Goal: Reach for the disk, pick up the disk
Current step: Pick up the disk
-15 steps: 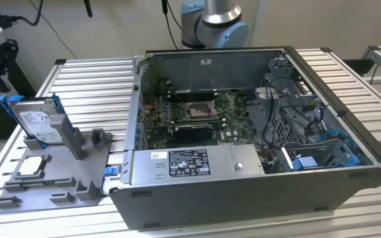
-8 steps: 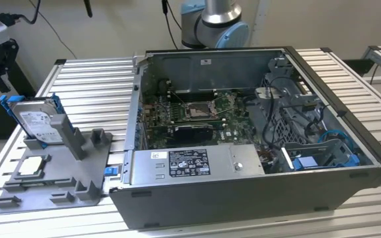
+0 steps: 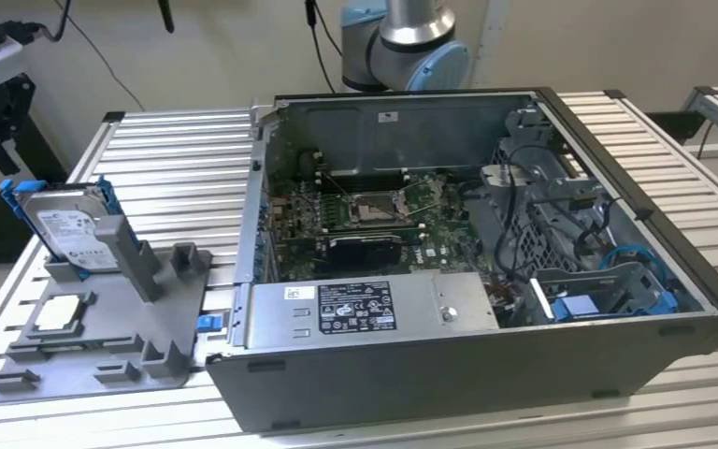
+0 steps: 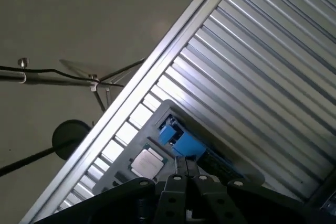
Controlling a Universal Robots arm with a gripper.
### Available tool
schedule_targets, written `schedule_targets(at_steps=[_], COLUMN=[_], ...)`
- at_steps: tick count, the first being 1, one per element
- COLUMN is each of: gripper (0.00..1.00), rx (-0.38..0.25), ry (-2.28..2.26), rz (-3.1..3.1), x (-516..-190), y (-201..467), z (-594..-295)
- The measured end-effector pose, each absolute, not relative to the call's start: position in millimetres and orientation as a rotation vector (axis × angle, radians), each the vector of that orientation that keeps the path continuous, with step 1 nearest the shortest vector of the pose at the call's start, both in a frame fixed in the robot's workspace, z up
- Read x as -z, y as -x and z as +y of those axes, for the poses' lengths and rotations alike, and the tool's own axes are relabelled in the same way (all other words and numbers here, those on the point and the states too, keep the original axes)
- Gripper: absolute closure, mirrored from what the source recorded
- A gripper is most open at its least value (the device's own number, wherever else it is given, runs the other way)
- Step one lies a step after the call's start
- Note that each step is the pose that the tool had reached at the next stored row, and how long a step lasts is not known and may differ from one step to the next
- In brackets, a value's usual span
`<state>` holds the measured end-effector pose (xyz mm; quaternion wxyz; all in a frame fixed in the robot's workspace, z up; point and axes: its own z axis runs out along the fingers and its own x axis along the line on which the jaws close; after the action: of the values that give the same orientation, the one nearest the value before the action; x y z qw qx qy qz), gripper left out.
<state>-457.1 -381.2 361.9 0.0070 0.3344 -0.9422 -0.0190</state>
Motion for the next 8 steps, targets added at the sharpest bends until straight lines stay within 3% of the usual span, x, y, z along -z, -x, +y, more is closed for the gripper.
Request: schedule_targets(at_steps=[8], gripper=[1.00], rx=[0.058], ry=[-1.257], rz=[-2.860], x=[-361.9], y=[457.1], z=[-381.2])
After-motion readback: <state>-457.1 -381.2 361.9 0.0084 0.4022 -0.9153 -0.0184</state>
